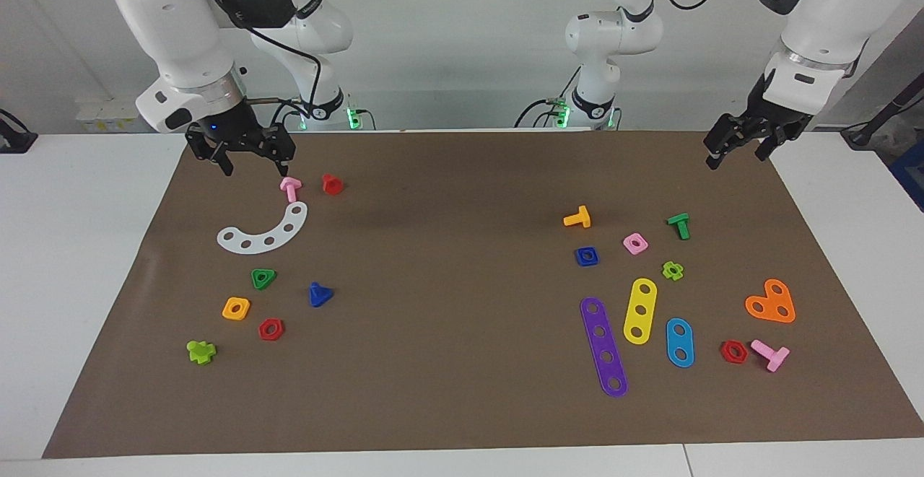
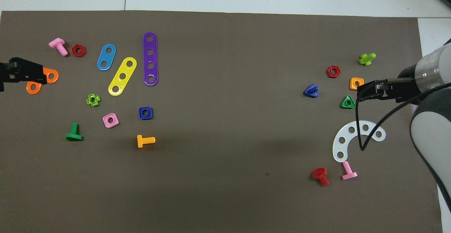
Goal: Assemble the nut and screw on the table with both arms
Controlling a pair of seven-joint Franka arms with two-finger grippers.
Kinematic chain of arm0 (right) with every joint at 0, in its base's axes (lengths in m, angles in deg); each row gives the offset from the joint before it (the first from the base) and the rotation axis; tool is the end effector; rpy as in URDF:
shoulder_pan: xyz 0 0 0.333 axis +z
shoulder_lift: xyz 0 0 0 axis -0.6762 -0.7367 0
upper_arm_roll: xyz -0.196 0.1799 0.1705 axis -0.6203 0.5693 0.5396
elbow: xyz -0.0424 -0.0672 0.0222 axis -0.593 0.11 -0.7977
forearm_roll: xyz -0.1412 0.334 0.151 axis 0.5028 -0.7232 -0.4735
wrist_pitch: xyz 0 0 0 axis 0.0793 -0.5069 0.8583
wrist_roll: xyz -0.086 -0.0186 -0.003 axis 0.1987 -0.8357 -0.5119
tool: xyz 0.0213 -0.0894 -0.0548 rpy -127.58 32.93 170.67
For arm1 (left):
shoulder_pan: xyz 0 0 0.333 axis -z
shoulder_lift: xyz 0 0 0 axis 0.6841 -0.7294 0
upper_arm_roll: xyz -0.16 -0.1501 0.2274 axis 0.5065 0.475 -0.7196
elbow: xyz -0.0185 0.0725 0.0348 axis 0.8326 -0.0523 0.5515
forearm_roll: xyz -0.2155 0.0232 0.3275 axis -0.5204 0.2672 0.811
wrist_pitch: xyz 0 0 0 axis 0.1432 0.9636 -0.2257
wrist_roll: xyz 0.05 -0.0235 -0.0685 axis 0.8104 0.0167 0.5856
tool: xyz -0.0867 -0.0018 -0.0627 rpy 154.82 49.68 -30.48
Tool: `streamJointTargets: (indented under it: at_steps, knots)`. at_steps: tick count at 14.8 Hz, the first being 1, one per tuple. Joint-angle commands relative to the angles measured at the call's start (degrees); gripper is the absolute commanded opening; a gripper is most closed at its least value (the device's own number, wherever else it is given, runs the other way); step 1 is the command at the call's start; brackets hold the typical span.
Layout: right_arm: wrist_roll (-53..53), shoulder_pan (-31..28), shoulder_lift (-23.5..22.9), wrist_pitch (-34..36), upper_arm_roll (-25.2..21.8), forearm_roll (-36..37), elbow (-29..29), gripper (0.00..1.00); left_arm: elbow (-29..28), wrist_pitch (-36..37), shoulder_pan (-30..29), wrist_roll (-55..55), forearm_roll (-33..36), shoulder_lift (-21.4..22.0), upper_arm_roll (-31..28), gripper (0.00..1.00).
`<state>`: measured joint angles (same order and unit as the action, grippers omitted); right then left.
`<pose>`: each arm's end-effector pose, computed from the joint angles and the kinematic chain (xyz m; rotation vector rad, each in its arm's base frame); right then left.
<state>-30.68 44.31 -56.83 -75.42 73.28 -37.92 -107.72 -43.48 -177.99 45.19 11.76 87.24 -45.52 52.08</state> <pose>0.5543 0.0356 0.5864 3.1362 -0.0702 -0.0337 0.5656 -0.0144 0.6329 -3.1315 -0.1791 -0.0651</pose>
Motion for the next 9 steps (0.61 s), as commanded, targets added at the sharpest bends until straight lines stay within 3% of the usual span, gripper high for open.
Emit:
streamJointTargets:
  at_steps: [1,9]
  knots:
    - [-1.46,-0.88,1.07,-0.35,0.44,-0.13,-0.96,0.99,-1.98,-0.64,-0.45,-0.16,0.45,1.72,0.32,1.00]
    - [-1.19,-0.27,-3.75,-9.04,0.44,-0.04,-0.96,0.97,-1.98,-0.64,-0.45,-0.16,0.54,1.72,0.32,1.00]
